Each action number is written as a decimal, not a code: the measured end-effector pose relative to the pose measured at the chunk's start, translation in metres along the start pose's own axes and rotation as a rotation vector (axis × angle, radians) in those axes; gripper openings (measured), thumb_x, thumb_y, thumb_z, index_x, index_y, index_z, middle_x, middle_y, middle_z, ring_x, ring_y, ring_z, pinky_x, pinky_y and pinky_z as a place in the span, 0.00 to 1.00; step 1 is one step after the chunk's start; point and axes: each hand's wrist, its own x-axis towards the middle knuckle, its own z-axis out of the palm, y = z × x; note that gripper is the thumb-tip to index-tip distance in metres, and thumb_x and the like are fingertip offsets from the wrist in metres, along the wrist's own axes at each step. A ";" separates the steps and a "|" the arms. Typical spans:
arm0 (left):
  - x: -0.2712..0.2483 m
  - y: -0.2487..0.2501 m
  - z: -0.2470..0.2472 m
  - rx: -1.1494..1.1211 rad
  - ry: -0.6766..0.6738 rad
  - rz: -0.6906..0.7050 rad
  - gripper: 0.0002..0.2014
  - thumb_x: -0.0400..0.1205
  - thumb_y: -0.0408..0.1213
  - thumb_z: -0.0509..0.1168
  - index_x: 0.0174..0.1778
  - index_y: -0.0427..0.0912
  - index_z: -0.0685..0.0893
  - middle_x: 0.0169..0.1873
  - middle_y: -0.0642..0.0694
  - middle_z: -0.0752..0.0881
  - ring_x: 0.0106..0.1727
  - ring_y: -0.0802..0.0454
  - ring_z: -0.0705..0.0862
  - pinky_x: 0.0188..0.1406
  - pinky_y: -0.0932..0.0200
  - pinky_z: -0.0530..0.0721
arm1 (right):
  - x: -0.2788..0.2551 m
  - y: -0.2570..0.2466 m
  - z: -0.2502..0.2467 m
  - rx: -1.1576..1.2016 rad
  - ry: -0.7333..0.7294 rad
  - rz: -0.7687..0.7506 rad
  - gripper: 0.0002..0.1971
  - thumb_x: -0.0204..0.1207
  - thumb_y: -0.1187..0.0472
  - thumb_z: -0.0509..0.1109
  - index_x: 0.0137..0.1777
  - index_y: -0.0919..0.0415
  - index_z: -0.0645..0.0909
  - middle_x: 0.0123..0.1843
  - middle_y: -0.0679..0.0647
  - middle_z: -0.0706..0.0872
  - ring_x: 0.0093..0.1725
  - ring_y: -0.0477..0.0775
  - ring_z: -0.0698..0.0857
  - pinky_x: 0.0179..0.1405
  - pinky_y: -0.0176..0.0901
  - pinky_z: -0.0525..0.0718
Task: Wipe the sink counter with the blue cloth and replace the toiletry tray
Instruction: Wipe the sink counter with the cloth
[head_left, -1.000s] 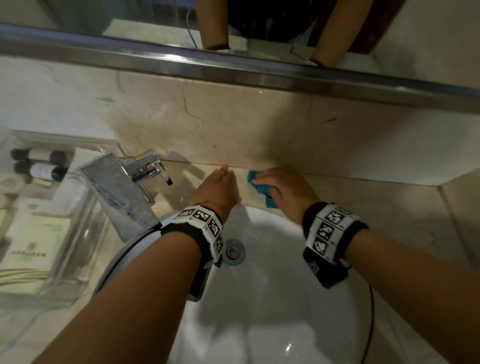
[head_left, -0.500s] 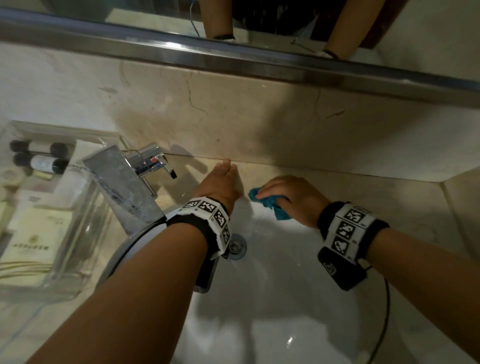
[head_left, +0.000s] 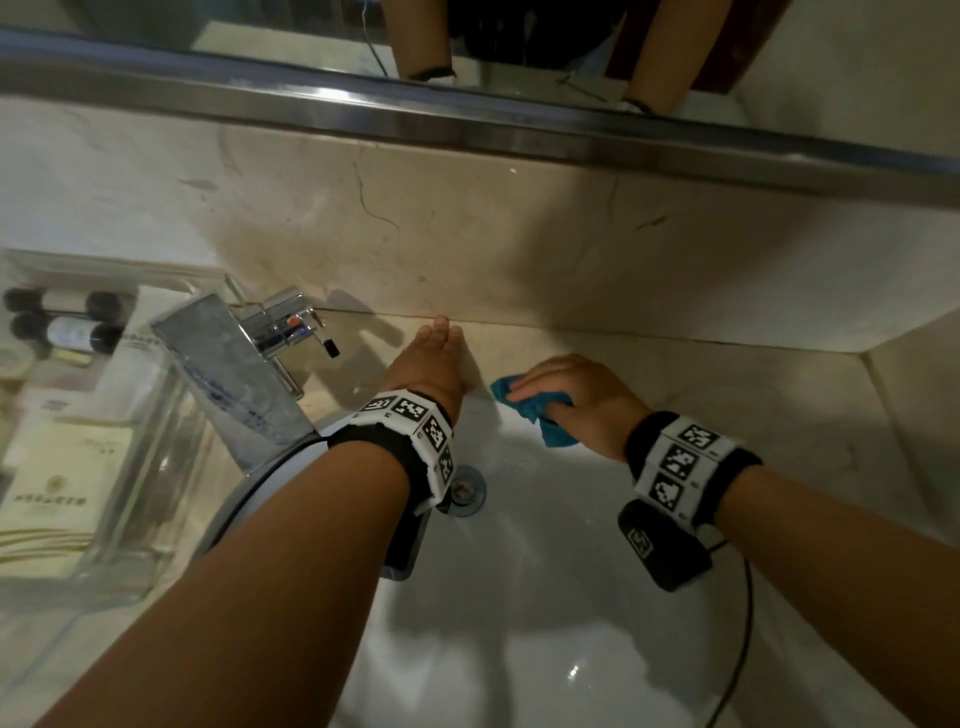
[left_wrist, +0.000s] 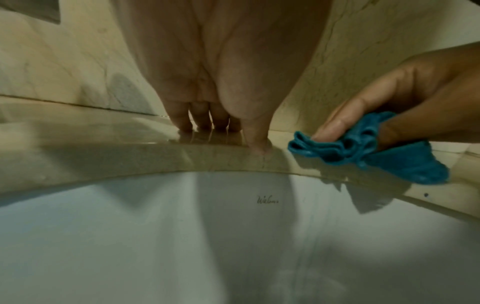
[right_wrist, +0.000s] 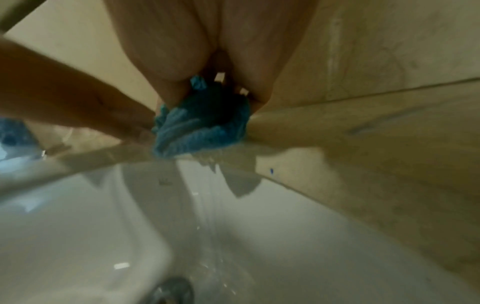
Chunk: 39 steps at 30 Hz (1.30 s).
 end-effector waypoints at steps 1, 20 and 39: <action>-0.001 0.000 0.000 0.007 -0.004 0.000 0.33 0.87 0.38 0.54 0.83 0.38 0.42 0.84 0.43 0.41 0.85 0.47 0.44 0.80 0.58 0.44 | -0.001 0.001 -0.005 0.046 -0.004 0.026 0.21 0.73 0.76 0.62 0.59 0.57 0.86 0.64 0.52 0.83 0.64 0.49 0.78 0.59 0.22 0.64; -0.014 0.043 0.013 0.022 0.114 0.222 0.29 0.86 0.37 0.54 0.83 0.42 0.53 0.84 0.44 0.49 0.84 0.46 0.51 0.82 0.48 0.54 | -0.038 0.016 -0.004 0.131 0.206 0.074 0.26 0.67 0.84 0.58 0.61 0.64 0.84 0.62 0.61 0.83 0.60 0.53 0.80 0.55 0.14 0.68; 0.008 -0.005 0.023 0.071 0.175 0.049 0.35 0.85 0.52 0.56 0.83 0.42 0.51 0.84 0.46 0.49 0.84 0.43 0.50 0.82 0.46 0.55 | 0.035 -0.002 0.012 0.042 0.288 0.127 0.23 0.74 0.77 0.61 0.70 0.69 0.75 0.71 0.64 0.74 0.71 0.61 0.74 0.72 0.35 0.63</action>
